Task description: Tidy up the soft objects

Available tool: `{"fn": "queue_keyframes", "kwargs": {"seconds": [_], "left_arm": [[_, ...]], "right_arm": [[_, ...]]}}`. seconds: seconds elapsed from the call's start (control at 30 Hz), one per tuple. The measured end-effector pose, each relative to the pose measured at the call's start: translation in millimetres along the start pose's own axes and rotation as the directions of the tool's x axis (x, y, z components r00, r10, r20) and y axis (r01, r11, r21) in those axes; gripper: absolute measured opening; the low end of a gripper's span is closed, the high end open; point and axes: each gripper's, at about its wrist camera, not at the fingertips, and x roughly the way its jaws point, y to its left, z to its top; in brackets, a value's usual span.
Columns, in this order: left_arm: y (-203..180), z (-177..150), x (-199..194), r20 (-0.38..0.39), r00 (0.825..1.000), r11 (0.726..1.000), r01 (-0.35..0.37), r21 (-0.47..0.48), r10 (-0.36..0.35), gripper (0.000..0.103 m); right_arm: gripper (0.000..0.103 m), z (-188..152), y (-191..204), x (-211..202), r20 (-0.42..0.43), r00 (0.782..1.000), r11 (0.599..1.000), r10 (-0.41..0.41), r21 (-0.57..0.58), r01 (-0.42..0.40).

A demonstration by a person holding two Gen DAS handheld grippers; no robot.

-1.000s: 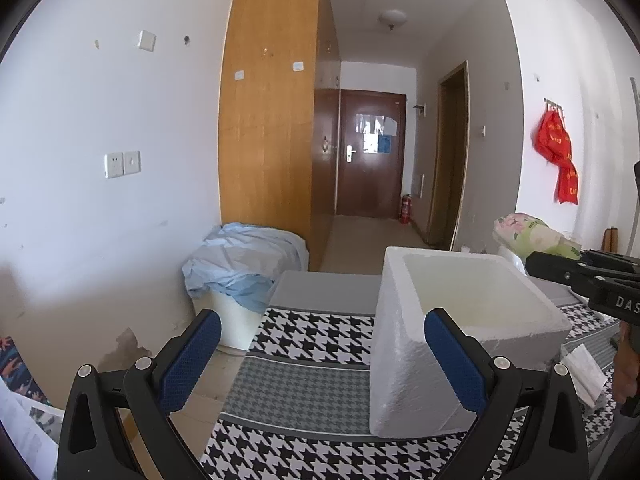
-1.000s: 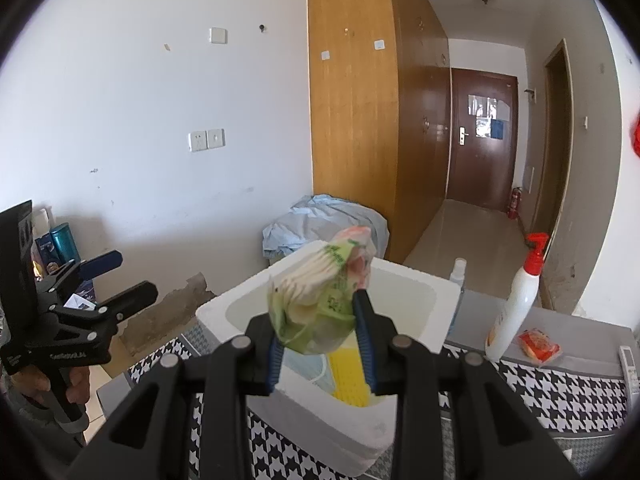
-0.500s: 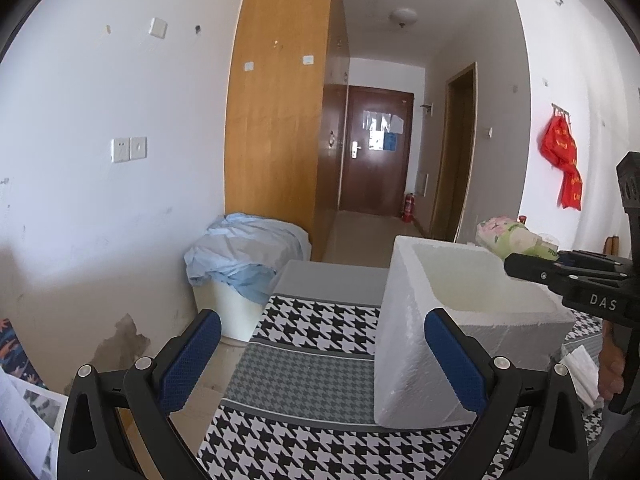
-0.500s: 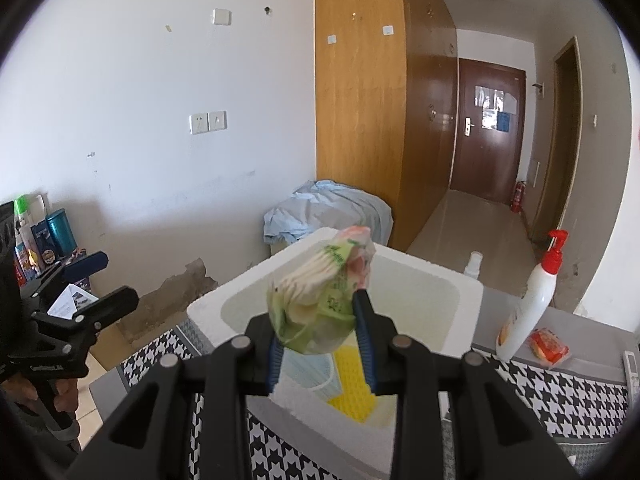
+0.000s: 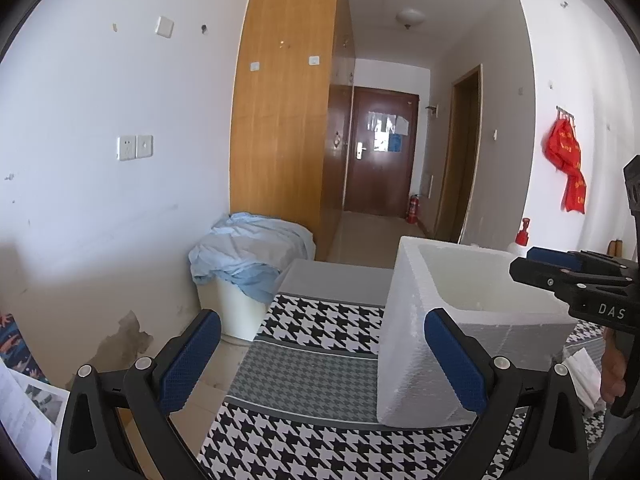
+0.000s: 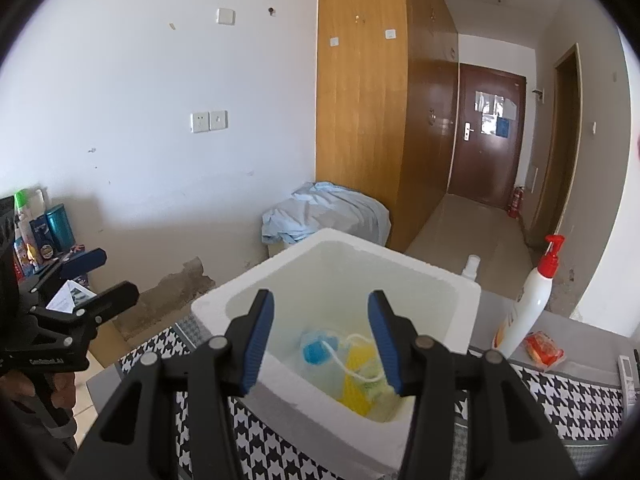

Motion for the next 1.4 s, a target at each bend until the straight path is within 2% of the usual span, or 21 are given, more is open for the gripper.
{"fn": "queue_keyframes", "kwargs": {"seconds": [0.03, 0.1, 0.27, 0.37, 1.1, 1.4], "left_arm": [[-0.5, 0.4, -0.7, 0.0, 1.0, 1.0, 0.001, 0.0, -0.001, 0.102], [-1.9, 0.4, -2.3, 0.0, 1.0, 1.0, 0.0, 0.002, 0.0, 0.102], [-4.9, 1.3, -5.9, 0.002, 1.0, 1.0, 0.009, 0.001, -0.009, 0.102], [-9.0, 0.7, -10.1, 0.004, 1.0, 1.0, 0.012, 0.006, -0.012, 0.102], [-43.9, 2.6, -43.5, 0.03, 0.998, 0.998, 0.054, 0.042, -0.055, 0.102], [-63.2, 0.9, -50.7, 0.034, 0.996, 0.994, 0.082, 0.067, -0.084, 0.102]], "right_arm": [[0.055, -0.6, 0.0, -2.2, 0.004, 1.0, 1.0, 0.003, 0.002, -0.003], [0.067, -1.8, 0.2, -6.7, 0.014, 1.0, 1.0, 0.0, 0.005, 0.0], [0.086, -5.1, 1.6, -23.5, 0.054, 0.998, 1.0, 0.011, 0.0, -0.011], [0.092, -5.9, 3.6, -32.8, 0.073, 0.997, 1.0, 0.011, -0.005, -0.011], [0.094, -26.6, -3.2, -88.0, 0.141, 0.99, 1.0, 0.0, -0.001, 0.0], [0.095, -35.1, -10.9, -109.4, 0.17, 0.985, 0.999, -0.035, 0.013, 0.033]]}}
